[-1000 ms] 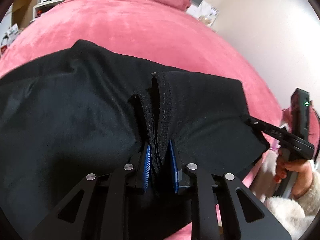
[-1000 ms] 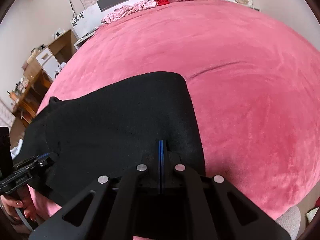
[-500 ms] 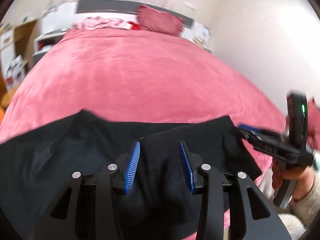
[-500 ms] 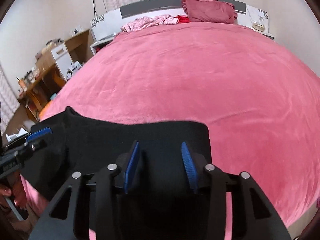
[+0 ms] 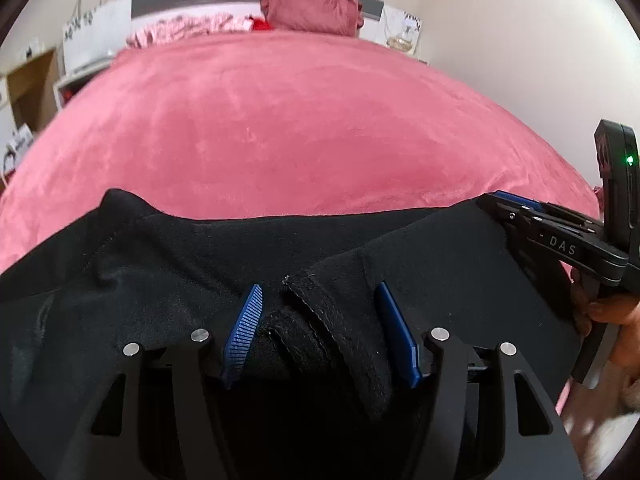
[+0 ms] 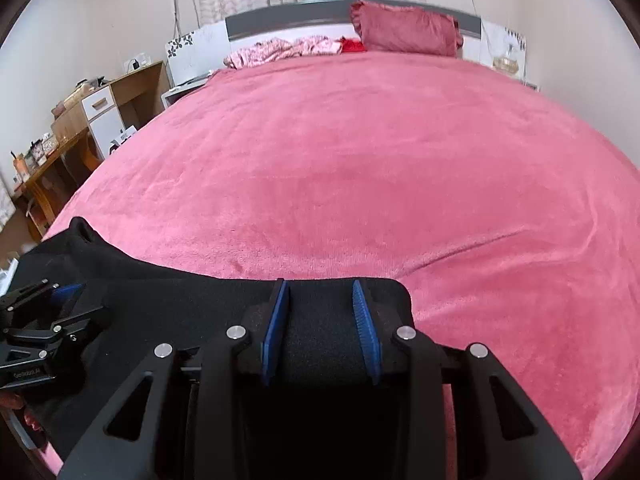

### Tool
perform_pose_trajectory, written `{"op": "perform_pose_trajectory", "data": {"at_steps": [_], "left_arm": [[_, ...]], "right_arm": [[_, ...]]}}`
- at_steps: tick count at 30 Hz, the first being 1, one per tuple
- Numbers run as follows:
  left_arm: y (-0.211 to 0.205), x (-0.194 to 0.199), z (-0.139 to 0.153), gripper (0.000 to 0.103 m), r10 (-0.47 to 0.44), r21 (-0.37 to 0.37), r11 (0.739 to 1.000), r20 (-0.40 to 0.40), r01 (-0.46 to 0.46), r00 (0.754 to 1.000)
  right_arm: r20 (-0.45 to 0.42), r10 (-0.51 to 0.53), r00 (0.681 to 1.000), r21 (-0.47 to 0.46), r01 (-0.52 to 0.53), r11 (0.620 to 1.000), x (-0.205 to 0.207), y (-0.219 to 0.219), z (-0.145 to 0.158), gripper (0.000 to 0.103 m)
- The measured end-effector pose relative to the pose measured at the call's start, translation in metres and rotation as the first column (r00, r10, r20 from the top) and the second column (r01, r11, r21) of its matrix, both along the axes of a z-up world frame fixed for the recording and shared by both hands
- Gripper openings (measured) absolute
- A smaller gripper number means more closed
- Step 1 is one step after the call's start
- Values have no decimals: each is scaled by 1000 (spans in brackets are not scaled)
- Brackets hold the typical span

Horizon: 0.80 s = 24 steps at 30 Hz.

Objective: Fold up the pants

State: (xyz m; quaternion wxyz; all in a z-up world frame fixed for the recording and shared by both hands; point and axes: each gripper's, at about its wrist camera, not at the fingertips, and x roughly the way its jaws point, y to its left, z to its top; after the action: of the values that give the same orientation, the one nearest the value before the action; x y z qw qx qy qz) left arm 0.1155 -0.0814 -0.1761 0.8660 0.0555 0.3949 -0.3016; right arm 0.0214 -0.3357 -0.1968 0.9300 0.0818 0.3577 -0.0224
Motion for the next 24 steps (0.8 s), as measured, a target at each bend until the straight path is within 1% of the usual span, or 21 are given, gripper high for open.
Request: {"op": "perform_pose_trajectory", "data": {"at_steps": [2,4,5,6,8,10,11,12,14,15,16,17,18,19,21,22,23,24], "left_arm": [[1,-3,3,64,13,-9,1000,23,-13,1000],[7,-9,12,74,34,-23,999,16,-34,999],[11,-11,13,85,55,-25,998,-2,-55,998],[19,-12,15,89,81,-33,996,-25,-82,996],[42,-19,20,89,139,-106,984,-81,-147,987],[64,-25,23,89,186,-146,968,-120,-203,975],[73,-27,25,89,211,-152,961,-132,-230,969],[85,-29,28,89,242,-154,953,-139,-262,960],[110,-32,36,89,309,-160,931,-143,-330,940],[123,-34,39,89,346,-164,916,-140,-366,928],[141,-37,44,89,399,-169,893,-135,-418,907],[158,-41,47,89,455,-171,865,-131,-472,881],[171,-44,50,89,494,-175,842,-130,-510,860],[190,-48,52,89,552,-185,802,-132,-567,823],[217,-54,56,89,633,-193,738,-135,-647,762],[234,-57,57,89,678,-196,697,-135,-690,723],[247,-59,58,89,709,-192,666,-134,-720,692],[258,-60,58,89,728,-185,647,-135,-739,672]], "right_arm": [[18,-1,1000,-27,1,1000,-5,4,0,34],[34,-8,999,-46,9,999,-9,7,2,36],[40,-15,999,-52,17,999,-12,7,2,38],[47,-21,999,-55,24,998,-14,8,2,40],[68,-40,997,-57,44,997,-20,10,0,45],[77,-67,995,-74,73,995,-25,9,0,57],[60,-99,993,-87,104,991,-25,7,0,82],[22,-151,988,-74,152,986,-24,1,-1,97],[-10,-171,985,54,172,984,-26,-13,-4,96],[-23,-180,983,102,181,978,-28,-18,-8,96],[-40,-193,980,157,197,968,-31,-25,-12,96],[-46,-199,979,186,205,961,-32,-29,-14,97],[-47,-201,978,197,206,959,-33,-30,-15,97],[-45,-201,979,183,205,961,-33,-29,-13,97],[-37,-203,978,126,206,970,-32,-22,-10,98],[-29,-203,979,93,205,974,-32,-17,-8,99],[-24,-201,979,73,202,977,-32,-15,-8,99],[-22,-201,979,66,202,977,-32,-14,-7,100]]}}
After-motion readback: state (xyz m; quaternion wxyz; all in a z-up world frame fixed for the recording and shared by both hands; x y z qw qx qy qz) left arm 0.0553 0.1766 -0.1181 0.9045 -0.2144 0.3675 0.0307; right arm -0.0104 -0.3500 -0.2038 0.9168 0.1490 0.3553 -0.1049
